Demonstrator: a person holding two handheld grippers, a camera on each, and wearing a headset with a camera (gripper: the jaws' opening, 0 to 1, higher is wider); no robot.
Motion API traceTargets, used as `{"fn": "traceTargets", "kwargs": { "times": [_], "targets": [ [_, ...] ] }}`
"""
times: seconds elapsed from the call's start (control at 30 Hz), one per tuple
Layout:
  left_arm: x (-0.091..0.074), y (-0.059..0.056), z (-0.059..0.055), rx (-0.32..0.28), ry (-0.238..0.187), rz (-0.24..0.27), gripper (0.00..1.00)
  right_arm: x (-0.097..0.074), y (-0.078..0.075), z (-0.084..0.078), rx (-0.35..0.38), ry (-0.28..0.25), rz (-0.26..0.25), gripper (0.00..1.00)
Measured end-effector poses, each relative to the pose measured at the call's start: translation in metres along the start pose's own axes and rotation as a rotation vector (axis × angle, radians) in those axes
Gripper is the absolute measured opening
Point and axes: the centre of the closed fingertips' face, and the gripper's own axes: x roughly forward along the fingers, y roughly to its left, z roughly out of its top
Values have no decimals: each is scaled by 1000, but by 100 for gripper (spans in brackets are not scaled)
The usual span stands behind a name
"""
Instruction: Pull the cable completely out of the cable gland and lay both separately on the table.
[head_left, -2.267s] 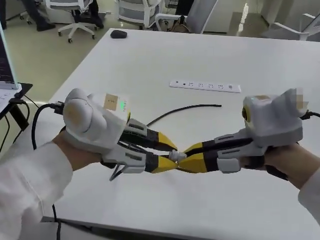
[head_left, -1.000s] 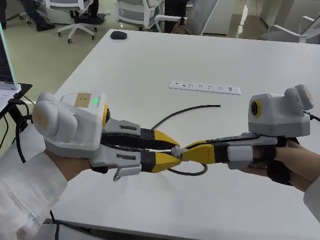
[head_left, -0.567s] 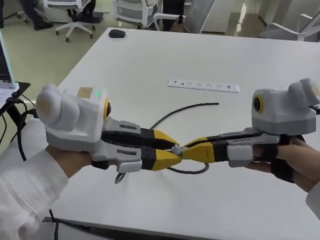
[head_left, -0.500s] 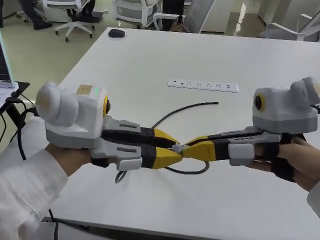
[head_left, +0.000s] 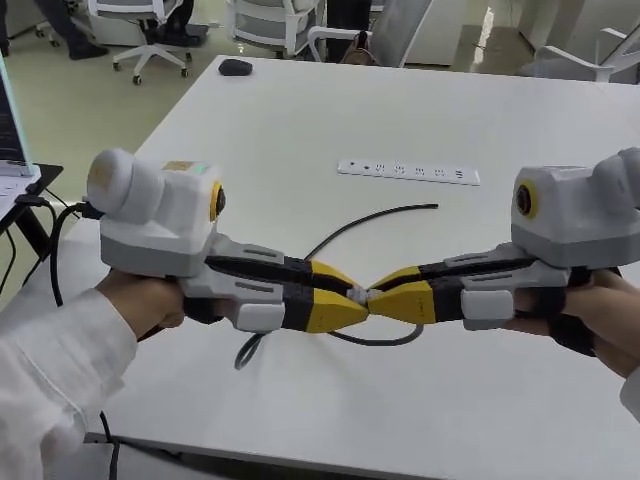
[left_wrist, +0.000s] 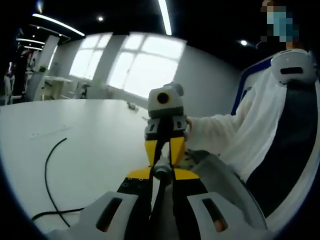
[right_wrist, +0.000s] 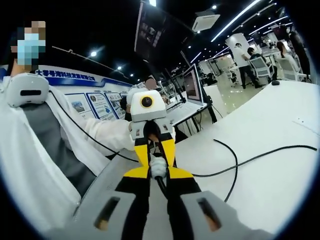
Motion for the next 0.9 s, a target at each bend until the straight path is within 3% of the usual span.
{"fn": "traceTargets", "kwargs": {
  "times": [0.23,0.67,0.9],
  "targets": [
    [-5,-2,3,-76,-30,-21,14,0,3,6,-107,16,-17,9],
    [-5,-2,1,-100,-33,-40,14,0,4,5,-214,42,-49,10],
    [-5,-4,-2,-114,-14,-55,14,2,6,3,-302,72,-57,10]
  ]
}}
